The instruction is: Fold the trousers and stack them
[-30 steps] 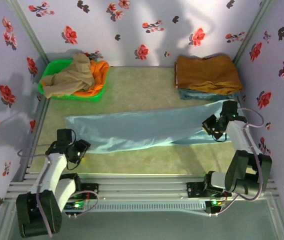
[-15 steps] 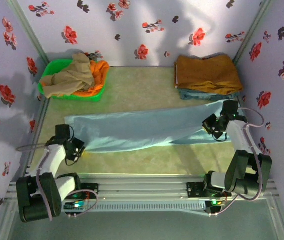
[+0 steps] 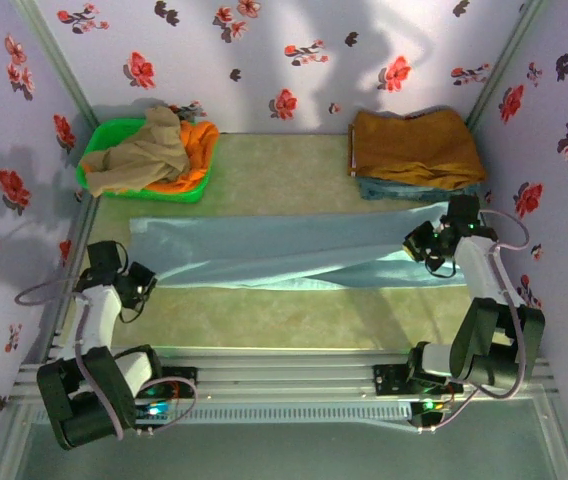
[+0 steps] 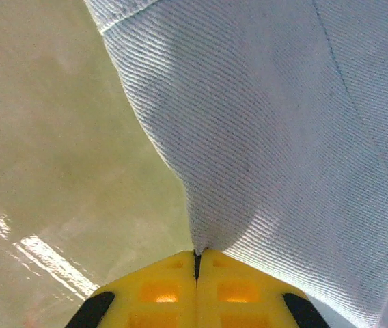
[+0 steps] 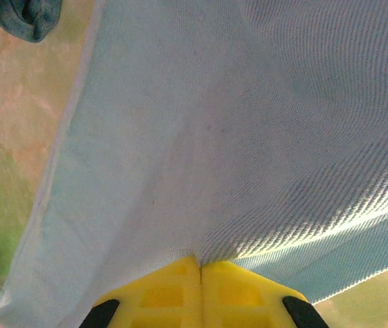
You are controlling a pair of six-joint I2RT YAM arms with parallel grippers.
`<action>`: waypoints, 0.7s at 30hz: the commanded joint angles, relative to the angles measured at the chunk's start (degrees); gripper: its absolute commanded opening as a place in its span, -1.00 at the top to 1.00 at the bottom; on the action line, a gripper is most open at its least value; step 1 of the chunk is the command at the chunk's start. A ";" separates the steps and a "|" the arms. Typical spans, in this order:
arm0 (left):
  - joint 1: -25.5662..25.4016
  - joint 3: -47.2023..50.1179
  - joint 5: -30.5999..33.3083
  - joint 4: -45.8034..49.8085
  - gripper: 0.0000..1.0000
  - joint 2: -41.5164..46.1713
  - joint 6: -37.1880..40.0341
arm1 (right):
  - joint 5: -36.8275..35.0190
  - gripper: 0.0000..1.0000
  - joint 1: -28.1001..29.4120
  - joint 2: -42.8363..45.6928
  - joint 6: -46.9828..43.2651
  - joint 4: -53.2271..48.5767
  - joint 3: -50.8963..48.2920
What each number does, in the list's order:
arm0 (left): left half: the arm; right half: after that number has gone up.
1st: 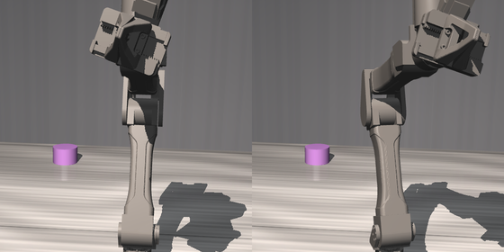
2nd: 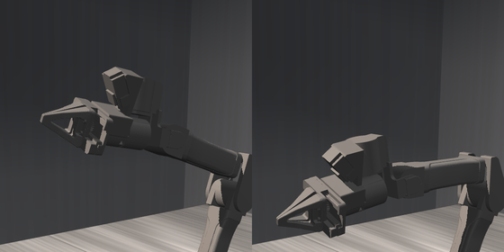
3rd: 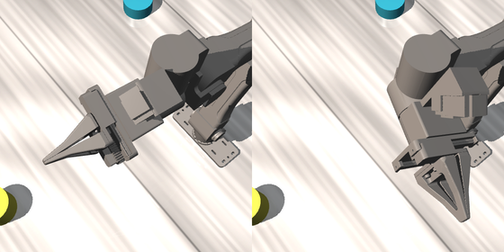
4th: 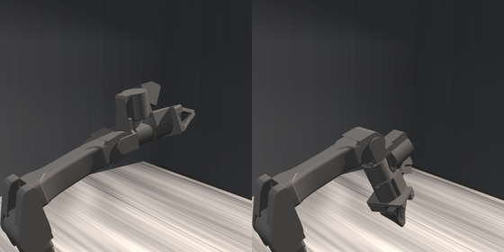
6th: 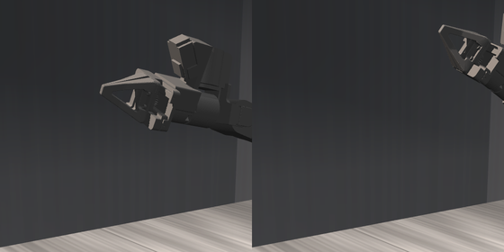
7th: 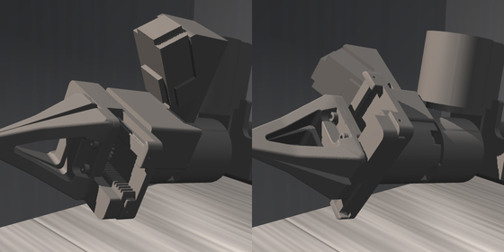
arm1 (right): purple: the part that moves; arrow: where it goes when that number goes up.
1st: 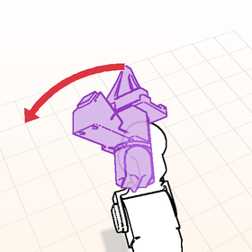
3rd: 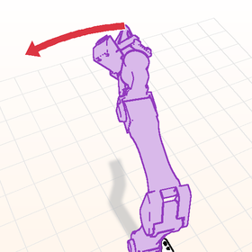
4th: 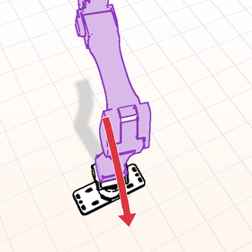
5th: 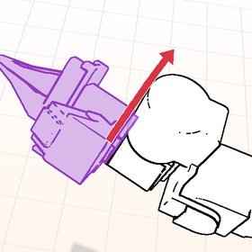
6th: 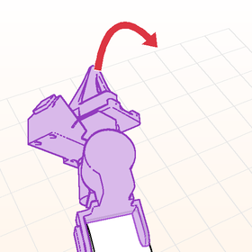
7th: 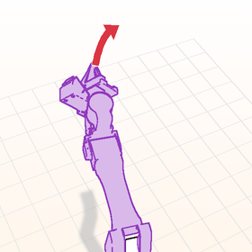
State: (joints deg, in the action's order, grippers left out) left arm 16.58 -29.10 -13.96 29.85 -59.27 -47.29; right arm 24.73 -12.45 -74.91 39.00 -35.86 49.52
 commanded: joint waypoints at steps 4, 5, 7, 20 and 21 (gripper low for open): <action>4.92 -2.27 3.63 1.90 1.00 2.98 2.47 | -1.65 1.00 -4.51 0.66 0.31 1.66 0.81; 5.25 -2.54 3.52 2.00 1.00 2.93 2.55 | -1.14 1.00 -4.48 0.68 0.69 2.28 0.53; 5.72 -2.74 3.41 2.24 1.00 2.62 2.68 | -0.12 1.00 -4.33 -0.01 0.69 2.57 -0.30; 7.55 -4.83 1.73 5.56 0.19 0.86 1.91 | -0.73 0.26 -4.08 1.52 -3.25 0.03 -11.77; 7.50 -5.41 1.60 6.29 0.04 1.71 1.79 | -0.53 0.21 -4.09 2.74 -3.25 -0.62 -11.65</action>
State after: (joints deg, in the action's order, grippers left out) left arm 23.68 -31.42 -14.00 34.02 -58.78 -46.17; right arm 26.33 -16.16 -75.11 37.36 -34.83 37.74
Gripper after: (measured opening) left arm 0.444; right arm 0.386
